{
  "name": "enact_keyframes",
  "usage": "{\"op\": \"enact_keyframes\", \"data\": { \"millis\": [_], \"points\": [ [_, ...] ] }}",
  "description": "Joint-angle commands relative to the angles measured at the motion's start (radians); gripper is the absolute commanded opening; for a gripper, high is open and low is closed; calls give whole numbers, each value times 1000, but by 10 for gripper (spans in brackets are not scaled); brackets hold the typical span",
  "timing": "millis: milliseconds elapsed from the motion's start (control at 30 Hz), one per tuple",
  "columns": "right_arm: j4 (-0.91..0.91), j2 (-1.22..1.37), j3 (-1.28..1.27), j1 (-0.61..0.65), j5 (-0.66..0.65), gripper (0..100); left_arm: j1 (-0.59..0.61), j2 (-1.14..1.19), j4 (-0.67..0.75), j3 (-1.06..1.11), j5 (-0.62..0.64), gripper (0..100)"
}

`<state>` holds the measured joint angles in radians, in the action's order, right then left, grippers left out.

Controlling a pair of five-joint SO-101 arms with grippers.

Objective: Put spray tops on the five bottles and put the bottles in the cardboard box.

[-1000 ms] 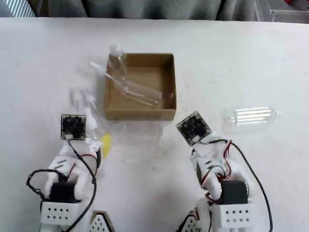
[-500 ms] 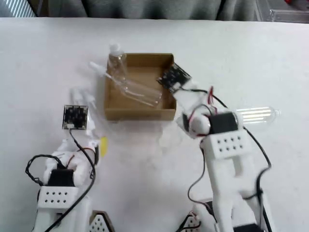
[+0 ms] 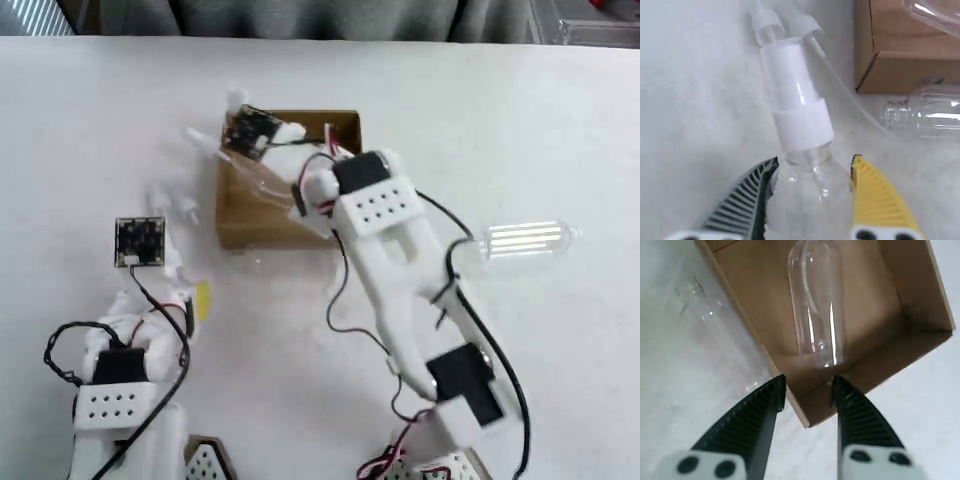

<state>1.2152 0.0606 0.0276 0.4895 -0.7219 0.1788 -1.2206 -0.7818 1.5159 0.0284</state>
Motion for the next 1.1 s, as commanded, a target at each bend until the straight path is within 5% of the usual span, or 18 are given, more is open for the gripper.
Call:
{"op": "enact_keyframes", "data": {
  "millis": [0,133,1067],
  "points": [
    [10,68,138,8,-14,228,16,8,25,-25,-14,24],
    [10,145,172,15,-18,301,16,8,25,-25,-15,24],
    [-183,392,219,113,31,301,12,8,60,-3,-17,24]
  ]
}}
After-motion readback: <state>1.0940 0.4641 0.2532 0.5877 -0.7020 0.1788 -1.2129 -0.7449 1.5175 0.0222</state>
